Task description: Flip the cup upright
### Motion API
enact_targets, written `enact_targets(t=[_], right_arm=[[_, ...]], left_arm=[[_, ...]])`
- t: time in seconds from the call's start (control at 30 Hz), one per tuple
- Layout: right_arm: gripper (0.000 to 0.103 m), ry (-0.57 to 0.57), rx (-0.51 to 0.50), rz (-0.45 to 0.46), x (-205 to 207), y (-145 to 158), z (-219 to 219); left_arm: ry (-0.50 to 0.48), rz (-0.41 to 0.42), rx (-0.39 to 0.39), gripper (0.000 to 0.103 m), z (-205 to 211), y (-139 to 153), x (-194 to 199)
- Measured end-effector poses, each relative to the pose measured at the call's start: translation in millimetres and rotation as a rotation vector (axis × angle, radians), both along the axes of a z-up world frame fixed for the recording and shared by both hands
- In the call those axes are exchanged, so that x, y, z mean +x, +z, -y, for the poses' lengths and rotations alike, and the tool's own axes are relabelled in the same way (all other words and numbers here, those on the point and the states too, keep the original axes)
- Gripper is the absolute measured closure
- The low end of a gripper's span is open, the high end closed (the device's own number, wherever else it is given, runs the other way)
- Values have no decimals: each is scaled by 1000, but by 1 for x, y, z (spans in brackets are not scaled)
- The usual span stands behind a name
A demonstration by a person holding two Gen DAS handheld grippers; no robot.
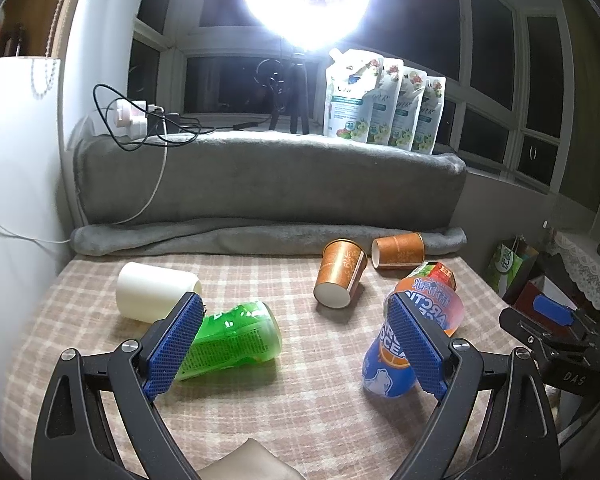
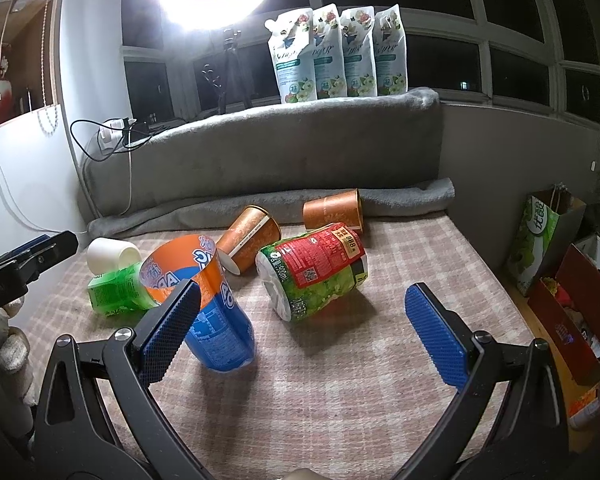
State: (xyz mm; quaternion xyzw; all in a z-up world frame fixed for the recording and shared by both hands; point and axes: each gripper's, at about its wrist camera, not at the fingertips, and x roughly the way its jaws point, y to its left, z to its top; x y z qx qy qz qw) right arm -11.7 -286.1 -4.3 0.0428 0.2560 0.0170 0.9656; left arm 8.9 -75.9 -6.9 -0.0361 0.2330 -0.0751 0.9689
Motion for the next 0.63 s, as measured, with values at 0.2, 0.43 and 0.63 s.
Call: enact_targets(t=[0.2, 0.43, 0.63], right_arm=[[0, 9, -5, -2, 0, 0, -3], [0, 9, -6, -2, 1, 1, -3], [0, 12, -9, -6, 1, 1, -3]], left_arm=[[-5, -1, 4, 10, 0, 1, 0], [-1, 5, 4, 10, -1, 4, -1], [-3, 1, 1, 10, -2, 4, -1]])
